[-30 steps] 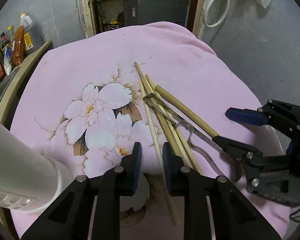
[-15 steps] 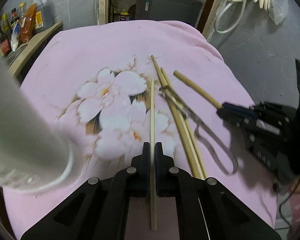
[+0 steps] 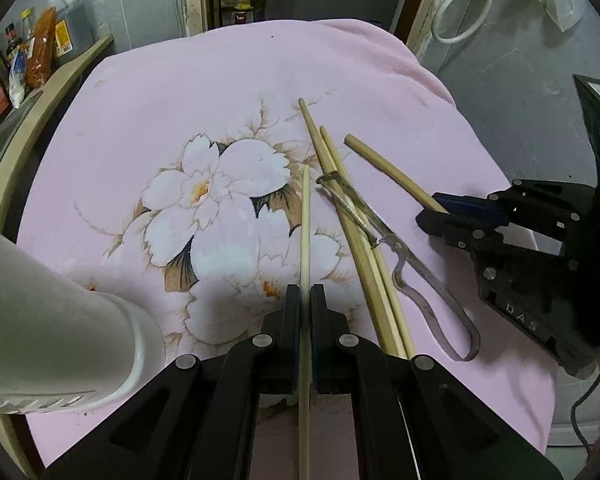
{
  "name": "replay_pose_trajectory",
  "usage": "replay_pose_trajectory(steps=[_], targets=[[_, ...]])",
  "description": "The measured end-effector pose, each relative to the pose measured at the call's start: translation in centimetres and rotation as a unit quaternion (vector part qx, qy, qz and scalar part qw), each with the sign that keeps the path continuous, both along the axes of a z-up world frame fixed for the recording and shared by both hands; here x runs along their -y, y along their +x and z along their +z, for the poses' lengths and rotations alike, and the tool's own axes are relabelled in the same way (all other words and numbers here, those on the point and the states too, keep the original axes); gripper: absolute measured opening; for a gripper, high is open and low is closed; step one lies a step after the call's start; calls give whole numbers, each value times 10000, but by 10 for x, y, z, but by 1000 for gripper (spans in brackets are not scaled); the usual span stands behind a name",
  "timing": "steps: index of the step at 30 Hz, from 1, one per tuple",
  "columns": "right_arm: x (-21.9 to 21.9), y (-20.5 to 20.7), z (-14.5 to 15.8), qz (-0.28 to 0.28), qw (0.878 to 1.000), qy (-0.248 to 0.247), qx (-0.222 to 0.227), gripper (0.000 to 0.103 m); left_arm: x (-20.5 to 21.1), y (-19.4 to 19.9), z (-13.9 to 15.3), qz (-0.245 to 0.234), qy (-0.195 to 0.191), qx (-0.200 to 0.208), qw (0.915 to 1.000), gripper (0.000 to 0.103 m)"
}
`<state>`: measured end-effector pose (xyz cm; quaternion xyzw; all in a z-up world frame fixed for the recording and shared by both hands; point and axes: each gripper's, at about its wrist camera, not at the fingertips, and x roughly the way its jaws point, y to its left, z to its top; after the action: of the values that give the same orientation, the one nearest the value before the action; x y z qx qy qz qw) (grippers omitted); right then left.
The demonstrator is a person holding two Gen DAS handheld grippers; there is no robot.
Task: Organize utensils
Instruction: 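Lift both chopsticks and carry them over the white holder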
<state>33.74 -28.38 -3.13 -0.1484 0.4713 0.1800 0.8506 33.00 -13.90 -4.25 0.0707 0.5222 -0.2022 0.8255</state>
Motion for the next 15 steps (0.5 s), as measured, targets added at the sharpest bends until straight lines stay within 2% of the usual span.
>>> replay_pose_trajectory(steps=[2, 6, 10, 12, 15], targets=[[4, 1, 2, -86, 9999, 101, -74, 5, 0, -4, -1, 45, -40, 94, 9999, 3], [2, -11, 6, -153, 9997, 100, 167, 5, -6, -19, 2, 105, -250, 293, 9992, 2], [14, -28, 11, -319, 9959, 709, 470, 5, -14, -39, 10, 115, -457, 626, 9969, 2], [16, -43, 19, -355, 9919, 880, 850, 5, -17, -49, 17, 139, -613, 873, 9942, 2], [18, -70, 35, -418, 9795, 1202, 1560, 5, -29, -66, 32, 215, -916, 1449, 9850, 2]])
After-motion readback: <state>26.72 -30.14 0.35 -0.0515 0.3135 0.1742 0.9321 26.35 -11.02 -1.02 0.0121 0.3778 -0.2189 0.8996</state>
